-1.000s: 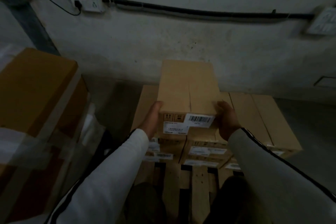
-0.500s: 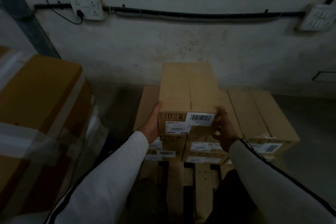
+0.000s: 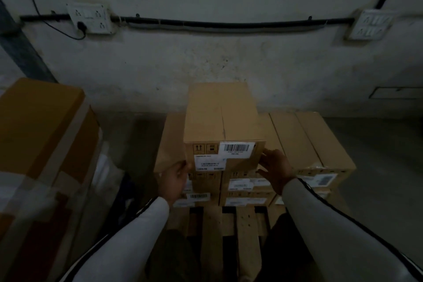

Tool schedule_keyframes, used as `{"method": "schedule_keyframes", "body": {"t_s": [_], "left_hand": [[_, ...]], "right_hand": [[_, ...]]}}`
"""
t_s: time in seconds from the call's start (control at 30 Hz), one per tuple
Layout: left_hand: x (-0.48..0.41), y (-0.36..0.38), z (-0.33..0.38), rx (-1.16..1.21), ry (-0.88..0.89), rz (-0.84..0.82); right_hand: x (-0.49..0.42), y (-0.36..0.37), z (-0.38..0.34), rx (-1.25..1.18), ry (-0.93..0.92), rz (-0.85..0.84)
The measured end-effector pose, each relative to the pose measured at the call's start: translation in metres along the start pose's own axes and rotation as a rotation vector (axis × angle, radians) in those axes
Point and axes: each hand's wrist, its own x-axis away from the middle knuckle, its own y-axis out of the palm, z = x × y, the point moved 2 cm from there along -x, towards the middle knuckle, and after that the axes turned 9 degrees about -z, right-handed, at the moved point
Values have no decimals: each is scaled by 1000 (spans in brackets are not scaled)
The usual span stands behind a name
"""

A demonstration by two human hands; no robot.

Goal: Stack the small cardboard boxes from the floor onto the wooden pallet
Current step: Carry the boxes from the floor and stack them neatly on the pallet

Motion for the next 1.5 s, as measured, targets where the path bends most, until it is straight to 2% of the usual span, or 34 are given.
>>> {"method": "schedule_keyframes", "body": {"t_s": [0.03, 0.1, 0.17, 0.2, 0.47, 0.8, 1.0, 1.07, 1.13, 1.23, 1.27, 1.33, 1.37, 1.43, 1.5], "left_hand": [[-5, 1, -7, -163, 47, -8], [-19, 0, -17, -442, 89, 0], [-40, -1, -28, -603, 84, 38], [-48, -1, -32, -637, 66, 56], [-52, -2, -31, -578, 55, 67], [-46, -1, -19, -700, 80, 113], [-40, 1, -19, -676, 107, 119], [-35, 1, -20, -620, 122, 77], [-29, -5, -18, -506, 164, 68], [-17, -25, -5, -280, 335, 230], [-14, -32, 7, -223, 366, 326], [-16, -42, 44, -187, 424, 449], [-17, -44, 69, -261, 474, 451], [-26, -38, 116, -606, 579, 367], [-41, -27, 139, -893, 539, 216]], "right_hand": [[-3, -5, 2, 87, -3, 20], [-9, -11, 8, 482, -54, 41], [-17, -12, 15, 920, -56, 28], [-20, -11, 17, 1043, -29, 28], [-49, -6, 23, 1362, 58, 151], [-54, -13, 24, 1389, 24, 159], [-54, -10, 24, 1348, 23, 157], [-53, -11, 20, 1258, 52, 151], [-45, -15, 2, 994, 29, 236], [-24, -21, -44, 574, -224, 490], [-17, -16, -59, 545, -348, 523], [-8, 5, -86, 671, -627, 513], [-6, 22, -97, 761, -736, 466], [-7, 59, -118, 949, -876, 338], [-7, 96, -137, 1144, -979, 273]]}}
